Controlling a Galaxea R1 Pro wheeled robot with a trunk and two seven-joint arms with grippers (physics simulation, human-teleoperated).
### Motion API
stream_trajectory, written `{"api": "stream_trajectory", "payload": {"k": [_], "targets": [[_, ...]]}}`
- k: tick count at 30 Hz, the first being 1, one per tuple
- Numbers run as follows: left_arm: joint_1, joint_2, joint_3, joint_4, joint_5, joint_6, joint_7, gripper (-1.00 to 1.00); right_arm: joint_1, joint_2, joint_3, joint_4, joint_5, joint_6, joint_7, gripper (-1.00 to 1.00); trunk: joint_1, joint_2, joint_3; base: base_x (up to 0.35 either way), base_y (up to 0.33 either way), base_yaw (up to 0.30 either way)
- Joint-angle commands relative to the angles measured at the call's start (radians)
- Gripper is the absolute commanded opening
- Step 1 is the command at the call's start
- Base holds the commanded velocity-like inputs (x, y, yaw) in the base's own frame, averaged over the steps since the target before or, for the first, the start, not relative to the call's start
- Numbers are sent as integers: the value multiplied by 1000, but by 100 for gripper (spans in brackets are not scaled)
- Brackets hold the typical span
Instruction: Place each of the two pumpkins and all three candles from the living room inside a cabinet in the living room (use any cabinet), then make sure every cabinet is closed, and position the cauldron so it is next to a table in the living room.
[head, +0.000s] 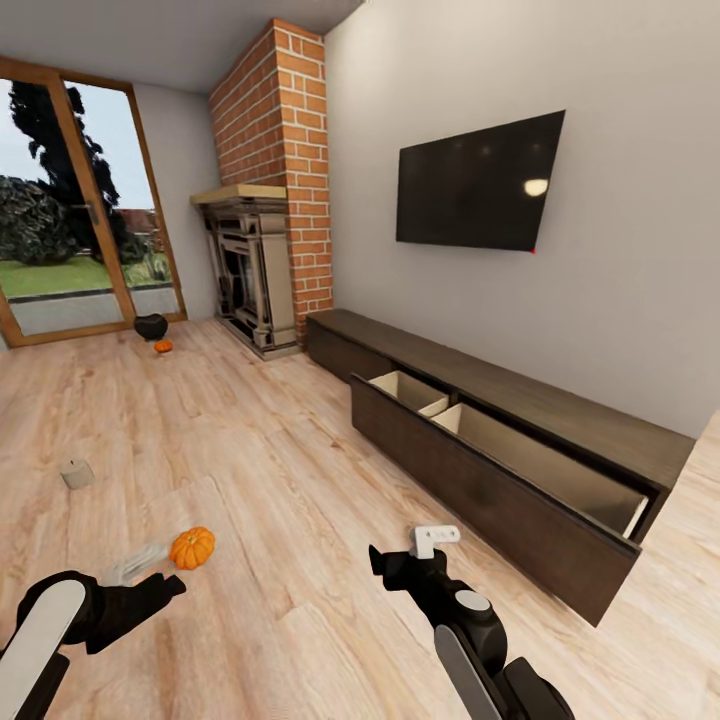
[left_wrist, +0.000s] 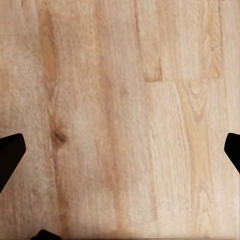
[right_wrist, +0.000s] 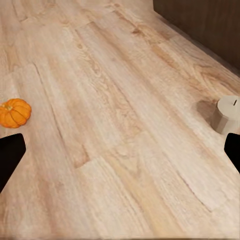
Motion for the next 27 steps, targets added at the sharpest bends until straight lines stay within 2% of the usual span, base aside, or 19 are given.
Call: {"api": "stream_trajectory", "payload": {"k": [1, 10, 16, 20, 24, 27], "targets": [[-1, 0, 0, -1, 10, 3, 10, 100, 0, 0, 1, 0, -10, 2, -10, 100, 0, 0, -1, -69, -111, 140], [-1, 1, 2, -1, 7, 3, 10, 100, -1, 12, -6, 57, -9, 21, -47, 100, 0, 0, 0, 106, -213, 28], [-1, 2, 2, -1, 7, 3, 10, 100, -15, 16, -9, 70, -13, 105, -94, 100, 0, 0, 0, 195, -235, 1], [-1, 2, 2, -1, 7, 3, 10, 100, -26, 17, -9, 75, -14, 119, -100, 100, 0, 0, 0, 254, -60, 0], [-1, 1, 3, -1, 8, 3, 10, 100, -40, 18, -10, 85, -16, 151, -140, 100, 0, 0, 0, 283, 53, 0], [-1, 0, 3, -1, 9, 3, 10, 100, -83, 21, -11, 158, -20, 175, -170, 100, 0, 0, 0, 290, 19, 0]]}}
